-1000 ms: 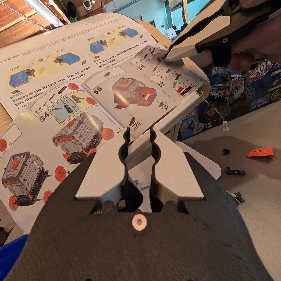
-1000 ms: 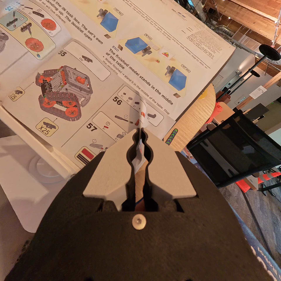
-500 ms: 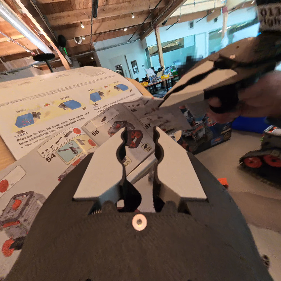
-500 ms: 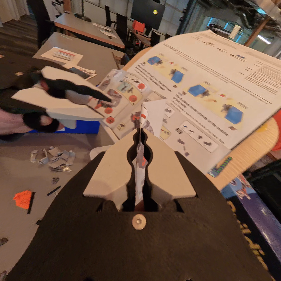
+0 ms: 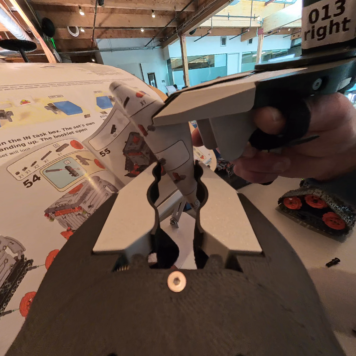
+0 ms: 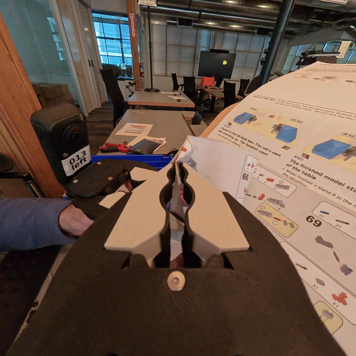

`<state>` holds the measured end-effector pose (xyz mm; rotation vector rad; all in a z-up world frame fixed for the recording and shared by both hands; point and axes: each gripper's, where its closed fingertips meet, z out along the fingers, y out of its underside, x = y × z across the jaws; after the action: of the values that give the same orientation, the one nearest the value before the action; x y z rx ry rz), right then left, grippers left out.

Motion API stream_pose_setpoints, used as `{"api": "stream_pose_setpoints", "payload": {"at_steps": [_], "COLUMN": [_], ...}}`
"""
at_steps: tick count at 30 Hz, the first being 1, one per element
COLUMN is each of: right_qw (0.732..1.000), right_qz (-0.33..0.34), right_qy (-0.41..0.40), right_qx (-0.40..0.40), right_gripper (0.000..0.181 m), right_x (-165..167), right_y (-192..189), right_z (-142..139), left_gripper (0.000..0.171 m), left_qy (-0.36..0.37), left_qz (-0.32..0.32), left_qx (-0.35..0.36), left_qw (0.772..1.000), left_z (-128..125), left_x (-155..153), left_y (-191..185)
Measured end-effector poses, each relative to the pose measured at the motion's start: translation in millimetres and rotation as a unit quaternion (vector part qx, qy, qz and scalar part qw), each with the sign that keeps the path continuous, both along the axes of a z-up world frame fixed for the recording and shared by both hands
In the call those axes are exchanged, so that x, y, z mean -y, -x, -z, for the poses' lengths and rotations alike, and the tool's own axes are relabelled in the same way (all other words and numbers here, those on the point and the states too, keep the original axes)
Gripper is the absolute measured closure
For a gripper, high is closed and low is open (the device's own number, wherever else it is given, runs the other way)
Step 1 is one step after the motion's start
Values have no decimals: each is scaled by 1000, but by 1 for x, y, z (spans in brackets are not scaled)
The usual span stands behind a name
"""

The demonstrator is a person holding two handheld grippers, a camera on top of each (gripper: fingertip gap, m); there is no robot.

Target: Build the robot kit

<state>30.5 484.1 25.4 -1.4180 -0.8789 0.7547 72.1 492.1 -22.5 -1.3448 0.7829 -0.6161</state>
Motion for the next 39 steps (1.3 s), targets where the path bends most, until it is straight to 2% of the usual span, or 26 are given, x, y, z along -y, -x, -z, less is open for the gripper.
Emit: {"api": "stream_pose_setpoints", "payload": {"at_steps": [2,3,4,8,10,13,15,19,25,30,34,37,39], "right_qw": [1000,1000,1000,1000,999,999,999,997,992,989,980,976,974], "right_qz": [-2,-7,-8,-19,-36,-45,-50,-74,-128,-144,-178,-183,-179], "right_qy": [-2,0,1,4,4,-7,-11,-3,4,11,30,46,42], "right_qx": [-8,-9,-10,-14,-16,6,18,9,-23,-38,-79,-112,-131], "right_gripper": [169,162,159,165,171,172,181,177,149,141,135,137,140], "right_x": [0,1,2,8,15,22,24,30,43,47,52,45,43], "right_y": [2,4,3,-4,-6,-2,2,11,25,29,26,21,16], "right_z": [-4,-5,-6,-7,-6,0,4,7,4,2,-2,-4,-8], "left_gripper": [146,155,156,154,150,146,142,129,116,110,105,118,127], "left_qy": [9,17,27,57,67,60,62,58,48,54,77,87,92], "left_qz": [11,25,44,116,160,186,189,218,229,249,288,289,303], "left_qx": [13,34,56,128,137,151,150,140,138,159,191,202,225], "left_qw": [1000,999,997,983,975,969,968,964,962,954,935,932,922], "left_z": [-1,-4,-7,-19,-22,-27,-26,-25,-31,-34,-38,-37,-40], "left_x": [0,1,4,12,20,26,27,37,48,52,58,54,55], "left_y": [4,6,7,14,13,15,15,13,17,22,24,25,29]}}
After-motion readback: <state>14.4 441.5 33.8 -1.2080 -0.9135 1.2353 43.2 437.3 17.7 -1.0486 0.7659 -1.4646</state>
